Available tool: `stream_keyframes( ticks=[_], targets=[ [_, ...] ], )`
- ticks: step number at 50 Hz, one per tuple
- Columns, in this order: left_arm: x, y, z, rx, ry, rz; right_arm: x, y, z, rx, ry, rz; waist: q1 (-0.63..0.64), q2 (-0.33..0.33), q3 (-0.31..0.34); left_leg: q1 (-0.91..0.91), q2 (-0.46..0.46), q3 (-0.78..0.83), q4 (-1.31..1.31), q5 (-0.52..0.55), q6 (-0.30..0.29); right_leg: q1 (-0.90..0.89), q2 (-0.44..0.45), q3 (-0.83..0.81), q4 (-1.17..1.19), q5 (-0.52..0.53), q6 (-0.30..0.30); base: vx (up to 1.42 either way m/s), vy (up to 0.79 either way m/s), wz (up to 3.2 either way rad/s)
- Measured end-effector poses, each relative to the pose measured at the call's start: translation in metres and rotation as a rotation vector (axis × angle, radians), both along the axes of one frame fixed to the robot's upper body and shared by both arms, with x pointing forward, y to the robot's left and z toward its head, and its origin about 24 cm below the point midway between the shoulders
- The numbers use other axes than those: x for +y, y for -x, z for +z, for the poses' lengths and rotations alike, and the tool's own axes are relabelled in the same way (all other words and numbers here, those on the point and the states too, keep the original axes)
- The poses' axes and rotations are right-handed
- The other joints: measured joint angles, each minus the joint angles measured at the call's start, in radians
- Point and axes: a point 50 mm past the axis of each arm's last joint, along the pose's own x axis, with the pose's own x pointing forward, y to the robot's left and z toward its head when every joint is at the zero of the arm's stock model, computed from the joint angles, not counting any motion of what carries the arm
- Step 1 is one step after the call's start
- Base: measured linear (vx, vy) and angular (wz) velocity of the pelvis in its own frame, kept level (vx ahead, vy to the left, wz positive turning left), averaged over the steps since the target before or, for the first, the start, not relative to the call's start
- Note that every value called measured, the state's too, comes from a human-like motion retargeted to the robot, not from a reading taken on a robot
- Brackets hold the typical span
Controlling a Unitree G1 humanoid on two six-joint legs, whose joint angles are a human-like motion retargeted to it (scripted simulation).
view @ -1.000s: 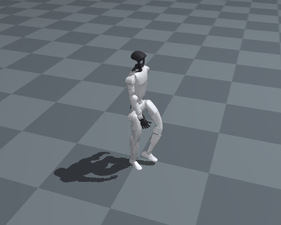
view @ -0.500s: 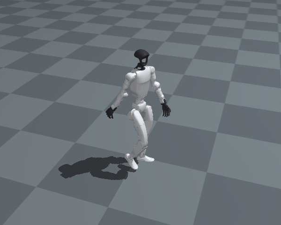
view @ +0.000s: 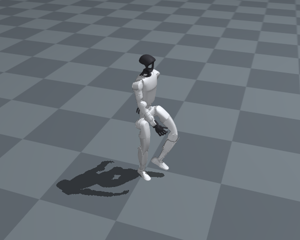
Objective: In place motions
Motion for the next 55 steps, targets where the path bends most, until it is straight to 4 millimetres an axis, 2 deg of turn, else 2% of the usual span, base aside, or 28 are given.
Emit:
stream_keyframes(
  ticks=[3, 5, 8, 9, 10, 12, 13, 15, 17, 18, 20, 22, 25, 28, 30, 32, 33, 35, 37, 38, 40, 42, 44, 46, 48, 50, 52, 55],
  targets=[
    [0.004, -0.005, -0.002, -0.007, -0.017, 0.0, 0.0, 0.007, -0.004, 0.006, 0.007, -0.014, 0.001, 0.021, -0.015, 0.135, -0.041, -0.048, -0.179, 0.022, -0.064, 0.021, 0.02, -0.007, -0.013, -0.003, 0.008, 0.07, 0.02, 0.01],
    [0.006, -0.012, -0.004, -0.023, -0.022, -0.013, -0.006, 0.027, -0.017, 0.063, 0.026, -0.048, 0.004, 0.04, -0.042, 0.255, -0.083, -0.09, -0.364, 0.043, -0.117, 0.029, 0.041, -0.006, -0.017, -0.01, 0.013, 0.2, 0.02, -0.18],
    [0.009, -0.03, -0.009, -0.073, -0.027, -0.046, -0.018, 0.073, -0.039, 0.223, 0.064, -0.093, 0.032, 0.08, -0.064, 0.461, -0.123, -0.124, -0.697, 0.093, -0.203, 0.033, 0.098, 0.035, 0.004, -0.031, 0.014, 0.17, 0.06, -0.64],
    [0.011, -0.044, -0.012, -0.106, -0.032, -0.069, -0.026, 0.094, -0.047, 0.305, 0.083, -0.112, 0.049, 0.103, -0.062, 0.537, -0.122, -0.123, -0.813, 0.014, -0.222, 0.033, 0.126, 0.062, 0.03, -0.044, 0.013, 0.15, 0.07, -1.03],
    [0.013, -0.061, -0.016, -0.148, -0.038, -0.098, -0.034, 0.119, -0.055, 0.402, 0.104, -0.135, 0.069, 0.129, -0.056, 0.621, -0.119, -0.118, -0.937, -0.112, -0.24, 0.032, 0.16, 0.093, 0.064, -0.059, 0.013, 0.15, 0.06, -0.48],
    [0.013, -0.089, -0.021, -0.224, -0.039, -0.148, -0.053, 0.167, -0.062, 0.58, 0.152, -0.179, 0.009, 0.16, -0.075, 0.694, -0.08, -0.056, -1.051, -0.2, -0.256, 0.005, 0.169, 0.054, 0.135, -0.036, 0.034, 0.15, 0.11, 0.84],
    [0.011, -0.104, -0.023, -0.264, -0.031, -0.169, -0.064, 0.192, -0.063, 0.676, 0.184, -0.197, -0.042, 0.179, -0.093, 0.691, -0.067, -0.077, -1.095, -0.171, -0.266, -0.033, 0.165, 0.02, 0.197, 0.017, 0.052, -0.02, 0.14, 1.24],
    [0.015, -0.157, -0.023, -0.398, -0.024, -0.215, -0.078, 0.225, -0.06, 0.829, 0.228, -0.25, -0.069, 0.196, -0.093, 0.621, -0.046, -0.123, -1.111, -0.131, -0.267, -0.191, 0.113, 0.014, 0.427, 0.17, 0.121, -0.38, 0.07, 0.38],
    [0.021, -0.213, -0.019, -0.562, -0.073, -0.289, -0.09, 0.252, -0.055, 0.918, 0.261, -0.363, -0.055, 0.183, -0.023, 0.618, -0.044, -0.13, -1.112, -0.118, -0.255, -0.333, 0.124, 0.144, 0.655, 0.242, 0.161, -0.46, 0.03, -0.19],
    [0.023, -0.24, -0.014, -0.643, -0.098, -0.331, -0.096, 0.267, -0.052, 0.957, 0.278, -0.421, -0.055, 0.186, 0.001, 0.627, -0.04, -0.112, -1.121, -0.111, -0.253, -0.393, 0.163, 0.219, 0.746, 0.233, 0.174, -0.3, 0.07, 0.03],
    [0.031, -0.288, 0.001, -0.791, -0.117, -0.42, -0.105, 0.299, -0.044, 1.062, 0.303, -0.495, -0.07, 0.198, 0.023, 0.628, -0.029, -0.111, -1.129, -0.107, -0.25, -0.503, 0.144, 0.23, 0.91, 0.174, 0.154, -0.2, 0.04, 0.18],
    [0.043, -0.314, 0.013, -0.878, -0.13, -0.474, -0.108, 0.325, -0.035, 1.166, 0.349, -0.501, -0.102, 0.188, 0.033, 0.629, -0.03, -0.109, -1.126, -0.107, -0.247, -0.559, 0.154, 0.264, 0.982, 0.143, 0.149, -0.05, 0.0, 0.03],
    [0.042, -0.322, 0.017, -0.911, -0.172, -0.528, -0.111, 0.361, -0.023, 1.252, 0.408, -0.537, -0.098, 0.198, -0.015, 0.614, -0.026, -0.116, -1.125, -0.108, -0.244, -0.588, 0.173, 0.29, 0.986, 0.125, 0.144, 0.15, 0.0, -0.25],
    [0.043, -0.327, 0.02, -0.945, -0.189, -0.57, -0.104, 0.37, -0.022, 1.258, 0.369, -0.582, -0.064, 0.185, -0.006, 0.646, -0.035, -0.098, -1.128, -0.113, -0.25, -0.478, 0.178, 0.306, 0.859, 0.141, 0.13, 0.07, -0.02, -0.27],
    [0.044, -0.316, 0.015, -0.918, -0.169, -0.583, -0.101, 0.367, -0.024, 1.252, 0.353, -0.583, -0.059, 0.179, 0.001, 0.669, -0.04, -0.087, -1.123, -0.121, -0.256, -0.36, 0.191, 0.308, 0.709, 0.156, 0.123, 0.11, 0.01, -0.09],
    [0.039, -0.291, 0.004, -0.852, -0.143, -0.572, -0.099, 0.362, -0.027, 1.244, 0.349, -0.574, -0.067, 0.181, -0.016, 0.672, -0.046, -0.098, -1.098, -0.14, -0.258, -0.229, 0.197, 0.28, 0.51, 0.153, 0.118, 0.2, 0.03, 0.32],
    [0.036, -0.275, -0.002, -0.816, -0.131, -0.557, -0.098, 0.356, -0.029, 1.233, 0.346, -0.563, -0.07, 0.179, -0.022, 0.67, -0.054, -0.109, -1.078, -0.152, -0.255, -0.158, 0.197, 0.258, 0.399, 0.119, 0.121, 0.17, 0.0, 0.23],
    [0.029, -0.24, -0.013, -0.739, -0.105, -0.507, -0.095, 0.336, -0.036, 1.19, 0.331, -0.521, -0.042, 0.17, -0.01, 0.676, -0.07, -0.112, -1.016, -0.168, -0.251, -0.014, 0.172, 0.16, 0.209, -0.057, 0.074, 0.12, -0.02, -0.24],
    [0.025, -0.199, -0.022, -0.632, -0.078, -0.446, -0.091, 0.309, -0.044, 1.124, 0.31, -0.458, 0.0, 0.147, 0.001, 0.666, -0.079, -0.048, -0.905, -0.06, -0.252, 0.064, 0.128, 0.069, 0.082, -0.091, 0.012, 0.04, -0.08, -0.58],
    [0.025, -0.181, -0.024, -0.575, -0.072, -0.418, -0.088, 0.289, -0.049, 1.077, 0.293, -0.421, 0.031, 0.123, -0.003, 0.623, -0.076, 0.016, -0.813, 0.054, -0.25, 0.08, 0.094, 0.088, 0.054, -0.082, 0.032, -0.21, -0.19, 0.28],
    [0.028, -0.159, -0.025, -0.49, -0.087, -0.38, -0.08, 0.237, -0.056, 0.953, 0.24, -0.365, -0.049, 0.099, 0.006, 0.457, -0.058, -0.089, -0.6, 0.214, -0.218, 0.042, 0.074, 0.011, 0.058, -0.077, 0.032, -0.45, -0.22, 1.54],
    [0.032, -0.134, -0.023, -0.406, -0.165, -0.234, -0.068, 0.157, -0.058, 0.698, 0.203, -0.27, 0.056, 0.025, 0.086, 0.234, -0.07, 0.025, -0.278, 0.173, -0.035, 0.001, -0.004, 0.1, 0.105, -0.064, 0.038, -0.52, -0.27, -0.33],
    [0.031, -0.109, -0.021, -0.324, -0.159, -0.11, -0.057, 0.091, -0.046, 0.475, 0.17, -0.188, 0.045, -0.02, 0.136, 0.143, -0.028, 0.078, -0.078, 0.063, 0.002, 0.011, -0.033, 0.081, 0.094, -0.053, 0.01, -0.23, -0.37, -0.15],
    [0.024, -0.077, -0.018, -0.228, -0.103, -0.052, -0.042, 0.044, -0.029, 0.288, 0.125, -0.135, 0.061, -0.061, 0.161, 0.079, -0.004, 0.121, 0.064, -0.029, 0.004, 0.027, -0.063, 0.099, 0.082, -0.051, -0.012, 0.16, -0.38, -0.37],
    [0.021, -0.042, -0.011, -0.122, -0.097, -0.036, -0.028, 0.015, -0.013, 0.142, 0.062, -0.124, 0.065, -0.07, 0.153, -0.018, 0.001, 0.105, 0.178, -0.084, 0.005, 0.03, -0.069, 0.088, 0.075, -0.046, -0.028, 0.33, -0.17, 0.18],
    [0.021, -0.01, -0.002, -0.043, -0.101, -0.03, -0.017, -0.003, 0.0, 0.037, -0.003, -0.124, 0.075, -0.068, 0.117, -0.098, 0.003, 0.095, 0.239, -0.114, 0.005, 0.015, -0.069, 0.07, 0.073, -0.041, -0.041, 0.29, 0.0, 0.16],
    [0.021, 0.007, 0.004, -0.002, -0.092, -0.016, -0.008, -0.017, 0.012, -0.035, -0.054, -0.107, 0.084, -0.07, 0.108, -0.105, 0.01, 0.102, 0.241, -0.117, 0.005, 0.012, -0.071, 0.064, 0.07, -0.042, -0.05, 0.06, 0.01, -0.02],
    [0.024, 0.014, 0.007, 0.029, -0.095, -0.007, 0.001, -0.029, 0.023, -0.104, -0.084, -0.071, 0.076, -0.055, 0.113, -0.02, 0.0, 0.085, 0.153, -0.09, 0.005, 0.038, -0.047, 0.078, 0.063, -0.051, -0.048, 0.01, 0.12, 0.1]
  ],
)
